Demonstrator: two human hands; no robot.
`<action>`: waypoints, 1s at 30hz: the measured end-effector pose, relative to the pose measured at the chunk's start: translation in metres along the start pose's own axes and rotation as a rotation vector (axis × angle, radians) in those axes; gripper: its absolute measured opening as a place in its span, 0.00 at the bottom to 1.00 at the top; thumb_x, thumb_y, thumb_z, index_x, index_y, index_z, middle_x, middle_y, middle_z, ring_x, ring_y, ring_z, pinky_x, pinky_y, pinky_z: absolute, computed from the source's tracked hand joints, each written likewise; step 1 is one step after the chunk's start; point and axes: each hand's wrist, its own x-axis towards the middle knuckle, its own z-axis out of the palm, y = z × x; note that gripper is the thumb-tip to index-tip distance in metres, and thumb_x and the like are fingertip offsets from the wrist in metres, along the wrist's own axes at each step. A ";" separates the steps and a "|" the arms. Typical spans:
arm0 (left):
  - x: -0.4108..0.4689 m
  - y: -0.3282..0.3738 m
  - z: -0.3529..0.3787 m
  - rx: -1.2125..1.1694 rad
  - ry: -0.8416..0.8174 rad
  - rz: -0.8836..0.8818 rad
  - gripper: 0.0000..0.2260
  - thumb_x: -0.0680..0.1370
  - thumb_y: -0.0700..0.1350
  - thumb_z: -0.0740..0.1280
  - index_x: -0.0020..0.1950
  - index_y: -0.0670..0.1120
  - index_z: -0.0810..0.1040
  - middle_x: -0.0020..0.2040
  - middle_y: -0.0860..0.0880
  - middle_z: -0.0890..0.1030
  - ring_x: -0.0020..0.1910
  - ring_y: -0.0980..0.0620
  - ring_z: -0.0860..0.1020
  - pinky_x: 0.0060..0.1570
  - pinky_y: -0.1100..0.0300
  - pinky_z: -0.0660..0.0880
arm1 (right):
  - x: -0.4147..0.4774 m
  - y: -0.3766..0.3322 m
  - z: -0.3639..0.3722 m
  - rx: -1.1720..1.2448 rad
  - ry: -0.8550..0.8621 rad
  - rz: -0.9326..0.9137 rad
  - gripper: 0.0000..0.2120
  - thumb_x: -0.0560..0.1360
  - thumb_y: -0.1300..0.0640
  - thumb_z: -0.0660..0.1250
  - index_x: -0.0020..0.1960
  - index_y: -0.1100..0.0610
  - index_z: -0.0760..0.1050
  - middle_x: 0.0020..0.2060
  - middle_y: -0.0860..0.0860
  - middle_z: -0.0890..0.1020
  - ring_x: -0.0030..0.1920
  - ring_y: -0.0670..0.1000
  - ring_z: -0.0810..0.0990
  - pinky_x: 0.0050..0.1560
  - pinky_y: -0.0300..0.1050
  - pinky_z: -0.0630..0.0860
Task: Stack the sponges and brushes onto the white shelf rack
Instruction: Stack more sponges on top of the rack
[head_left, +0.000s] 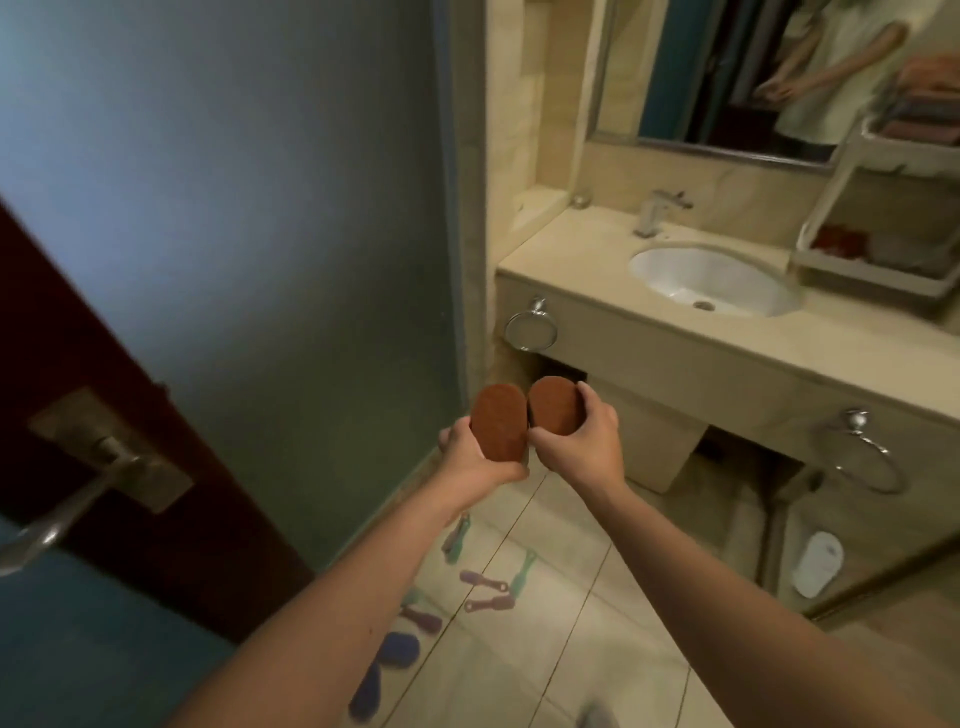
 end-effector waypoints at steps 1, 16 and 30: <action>0.009 0.016 0.010 0.006 0.002 0.026 0.45 0.64 0.48 0.79 0.74 0.46 0.58 0.67 0.46 0.62 0.55 0.52 0.69 0.52 0.59 0.69 | 0.015 0.000 -0.013 0.002 0.020 -0.009 0.44 0.63 0.51 0.75 0.75 0.51 0.61 0.66 0.51 0.68 0.54 0.45 0.71 0.57 0.43 0.72; 0.131 0.210 0.164 -0.082 -0.037 0.390 0.45 0.67 0.46 0.78 0.75 0.62 0.55 0.66 0.50 0.58 0.53 0.56 0.69 0.54 0.62 0.68 | 0.211 0.023 -0.199 0.039 0.012 -0.030 0.55 0.58 0.46 0.72 0.79 0.48 0.48 0.67 0.47 0.61 0.60 0.48 0.70 0.60 0.50 0.77; 0.274 0.344 0.257 -0.070 -0.199 0.591 0.32 0.67 0.54 0.76 0.68 0.64 0.68 0.60 0.55 0.65 0.48 0.67 0.71 0.38 0.76 0.67 | 0.369 0.043 -0.283 -0.009 0.259 -0.075 0.40 0.63 0.57 0.76 0.73 0.48 0.66 0.63 0.49 0.64 0.55 0.46 0.73 0.52 0.36 0.73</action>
